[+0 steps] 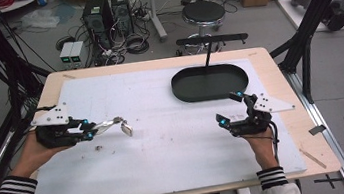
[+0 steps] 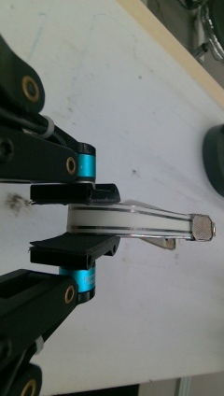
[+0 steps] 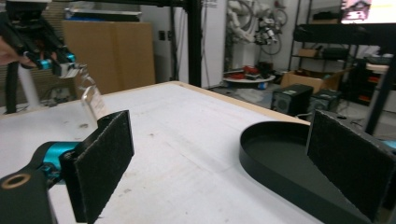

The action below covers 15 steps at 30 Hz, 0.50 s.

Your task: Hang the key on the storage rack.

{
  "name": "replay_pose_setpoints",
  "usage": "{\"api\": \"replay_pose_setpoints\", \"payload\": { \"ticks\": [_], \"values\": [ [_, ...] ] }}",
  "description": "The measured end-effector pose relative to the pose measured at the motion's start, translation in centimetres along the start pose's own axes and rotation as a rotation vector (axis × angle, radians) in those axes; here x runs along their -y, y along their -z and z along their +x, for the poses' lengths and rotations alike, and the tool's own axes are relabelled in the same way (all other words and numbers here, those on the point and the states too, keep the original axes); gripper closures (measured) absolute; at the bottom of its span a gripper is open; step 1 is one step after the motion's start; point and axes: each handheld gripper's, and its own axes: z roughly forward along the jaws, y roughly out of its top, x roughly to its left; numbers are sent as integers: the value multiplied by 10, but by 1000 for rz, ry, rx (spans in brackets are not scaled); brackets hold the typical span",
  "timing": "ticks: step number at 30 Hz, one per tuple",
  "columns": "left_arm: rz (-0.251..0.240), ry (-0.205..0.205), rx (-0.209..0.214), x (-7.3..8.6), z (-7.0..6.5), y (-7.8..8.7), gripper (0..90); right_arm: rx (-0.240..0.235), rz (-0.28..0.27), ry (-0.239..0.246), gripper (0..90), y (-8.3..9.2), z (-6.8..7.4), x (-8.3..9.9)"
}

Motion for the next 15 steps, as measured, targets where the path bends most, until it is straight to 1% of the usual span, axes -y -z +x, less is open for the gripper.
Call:
{"api": "replay_pose_setpoints", "payload": {
  "ticks": [2, 3, 4, 5, 6, 8, 10, 11, 12, 15],
  "values": [
    [-8, -7, 12, -6, -2, -3, 746, -23, 8, 7, 67, -4, -1, -4],
    [-12, -12, 15, -10, -3, -5, 746, -23, 8, 7, 67, -4, -1, -4],
    [-22, -16, 28, -13, -4, -8, 746, -61, 17, 18, 67, -8, 0, -9],
    [-28, -14, 34, -16, -4, -10, 746, -61, 17, 18, 67, -8, 0, -9],
    [-30, -19, 35, -18, -5, -12, 746, -73, 25, 25, 68, -11, 1, -12],
    [-37, -15, 47, -22, -6, -15, 746, -89, 44, 66, 68, -16, 2, -18],
    [-52, -15, 52, -25, -7, -20, 746, -115, 76, 65, 67, -21, 2, -23],
    [-64, 0, 59, -25, -7, -22, 746, -143, 93, 63, 68, -25, 2, -27],
    [-62, 0, 64, -25, -7, -23, 746, -143, 93, 63, 68, -25, 2, -27],
    [-64, 9, 72, -24, -7, -29, 746, -170, 107, 60, 68, -32, 0, -33]
  ]
}}
